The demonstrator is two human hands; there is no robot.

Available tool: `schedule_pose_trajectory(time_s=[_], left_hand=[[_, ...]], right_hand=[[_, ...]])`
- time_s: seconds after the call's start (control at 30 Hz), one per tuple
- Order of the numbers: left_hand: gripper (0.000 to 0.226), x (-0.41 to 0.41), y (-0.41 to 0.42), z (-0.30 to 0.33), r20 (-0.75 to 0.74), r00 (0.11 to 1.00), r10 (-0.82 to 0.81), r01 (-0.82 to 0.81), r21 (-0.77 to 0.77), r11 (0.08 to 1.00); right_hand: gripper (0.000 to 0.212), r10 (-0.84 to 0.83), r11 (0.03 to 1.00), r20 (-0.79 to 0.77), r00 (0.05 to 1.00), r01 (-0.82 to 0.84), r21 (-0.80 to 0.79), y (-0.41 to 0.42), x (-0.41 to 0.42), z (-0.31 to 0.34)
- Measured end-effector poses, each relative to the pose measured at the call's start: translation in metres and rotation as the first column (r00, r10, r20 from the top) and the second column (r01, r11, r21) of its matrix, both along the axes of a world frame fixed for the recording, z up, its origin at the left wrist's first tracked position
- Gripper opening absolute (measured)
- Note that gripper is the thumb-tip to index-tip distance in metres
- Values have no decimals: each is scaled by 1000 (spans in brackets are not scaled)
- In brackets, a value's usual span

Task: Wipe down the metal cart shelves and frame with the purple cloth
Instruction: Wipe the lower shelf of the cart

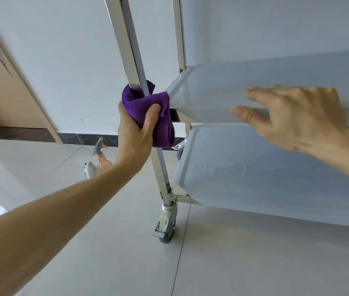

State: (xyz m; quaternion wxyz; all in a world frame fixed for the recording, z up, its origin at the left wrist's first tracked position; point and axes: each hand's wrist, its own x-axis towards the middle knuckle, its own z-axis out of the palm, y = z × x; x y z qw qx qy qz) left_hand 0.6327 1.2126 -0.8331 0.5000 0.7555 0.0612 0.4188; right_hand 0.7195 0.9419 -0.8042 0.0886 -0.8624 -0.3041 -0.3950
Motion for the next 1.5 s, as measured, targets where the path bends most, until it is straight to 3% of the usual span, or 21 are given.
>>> schedule_pose_trajectory(time_s=[0.3, 0.53, 0.77, 0.9, 1.03, 1.13, 1.27, 1.4, 1.5], left_hand=[[52, -7, -16, -43, 69, 996, 62, -57, -78, 995], [56, -12, -8, -124, -122, 992, 6, -23, -137, 990], [62, -27, -1, -180, -362, 930, -56, -19, -199, 980], [44, -23, 3, -152, -290, 957, 10, -57, -154, 986], [51, -13, 12, -81, -81, 994, 70, -78, -97, 992], [56, -9, 14, -53, -43, 992, 119, -123, -103, 987], [61, -21, 12, -67, -157, 969, 191, -196, -15, 980], [54, -41, -1, -120, -456, 877, 153, -205, -67, 976], [41, -51, 0, -131, -571, 818, 72, -166, -114, 979]], right_hand=[[78, -28, 999, 78, 997, 26, 24, -10, -5, -8], [71, -28, 998, 45, 999, 25, 63, -1, -17, -4], [63, -48, 997, 58, 997, 44, 69, 10, -28, -3], [63, -45, 997, 48, 998, 41, 72, 14, -36, -2], [67, -81, 995, 43, 996, 78, 56, 20, -42, -3], [76, -133, 991, 26, 991, 132, 21, 25, -45, -3], [78, -120, 993, -2, 993, 120, -12, 31, -53, 0], [76, -137, 990, -14, 991, 136, -31, 32, -58, 0], [76, -137, 990, -8, 990, 137, -36, 30, -57, -1]])
